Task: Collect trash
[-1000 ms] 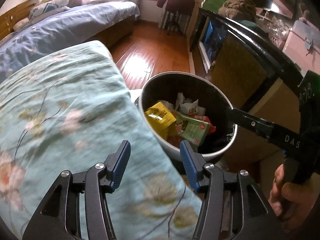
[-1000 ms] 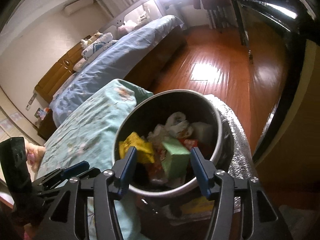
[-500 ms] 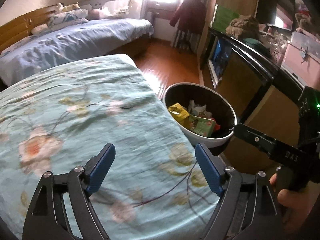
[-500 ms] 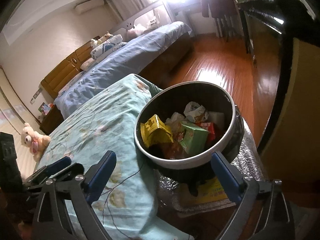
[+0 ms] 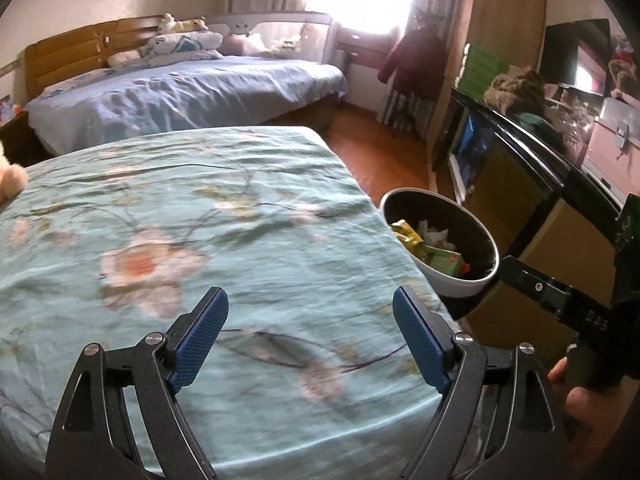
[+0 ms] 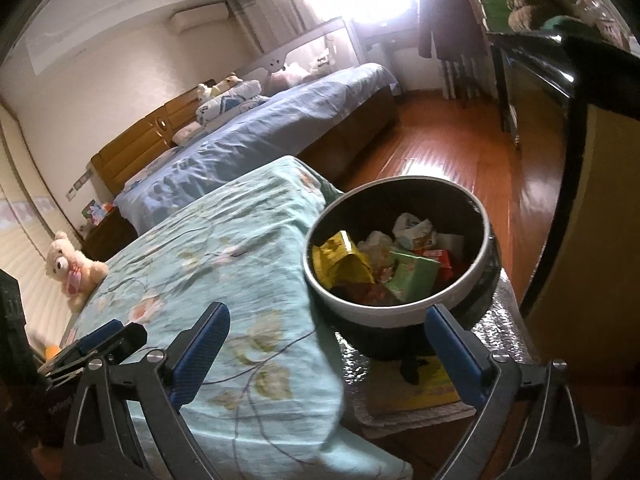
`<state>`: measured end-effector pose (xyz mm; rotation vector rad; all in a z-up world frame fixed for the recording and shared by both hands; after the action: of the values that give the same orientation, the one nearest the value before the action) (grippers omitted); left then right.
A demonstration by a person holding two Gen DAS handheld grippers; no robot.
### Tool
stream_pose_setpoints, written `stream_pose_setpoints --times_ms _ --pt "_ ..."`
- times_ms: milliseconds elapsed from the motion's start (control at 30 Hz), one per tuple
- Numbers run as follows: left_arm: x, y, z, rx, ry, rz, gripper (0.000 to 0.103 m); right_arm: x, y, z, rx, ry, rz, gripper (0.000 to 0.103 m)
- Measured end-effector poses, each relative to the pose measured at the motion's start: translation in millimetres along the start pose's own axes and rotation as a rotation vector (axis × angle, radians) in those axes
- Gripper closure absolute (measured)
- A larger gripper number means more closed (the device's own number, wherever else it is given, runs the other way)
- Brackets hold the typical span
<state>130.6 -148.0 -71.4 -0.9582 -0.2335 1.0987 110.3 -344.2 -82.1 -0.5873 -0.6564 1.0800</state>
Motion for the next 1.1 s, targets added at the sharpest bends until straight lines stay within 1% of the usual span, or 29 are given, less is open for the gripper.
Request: stream_pose_setpoints --times_ms 400,667,933,1100 --pt "50.7 5.3 36.3 -0.085 -0.102 0.067 0.016 54.7 6.6 2.7 -0.024 -0.037 0.117 0.003" --pt "75.9 12.1 50.4 -0.103 -0.161 0.099 0.016 81.5 9.3 -3.9 -0.016 -0.066 0.162 0.002" --pt "88.2 1.1 72.3 -0.160 -0.223 0.102 0.016 118.2 -2.2 7.5 -0.072 -0.117 0.221 0.002" --pt "88.2 -8.1 87.1 -0.198 -0.262 0.089 0.013 133.0 -11.2 17.8 -0.117 -0.136 0.244 0.001"
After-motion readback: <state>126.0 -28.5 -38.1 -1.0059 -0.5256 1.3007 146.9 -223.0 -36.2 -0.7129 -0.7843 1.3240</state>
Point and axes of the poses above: each gripper's, at about its wrist camera, not at the fingertips, and z roughly against the way its jaws point, x to its left, y to its underside, the point moved 6 cm from there along -z, roughly the way its jaws point, and after that the axes turned 12 degrees about y, right-handed, at the moved point
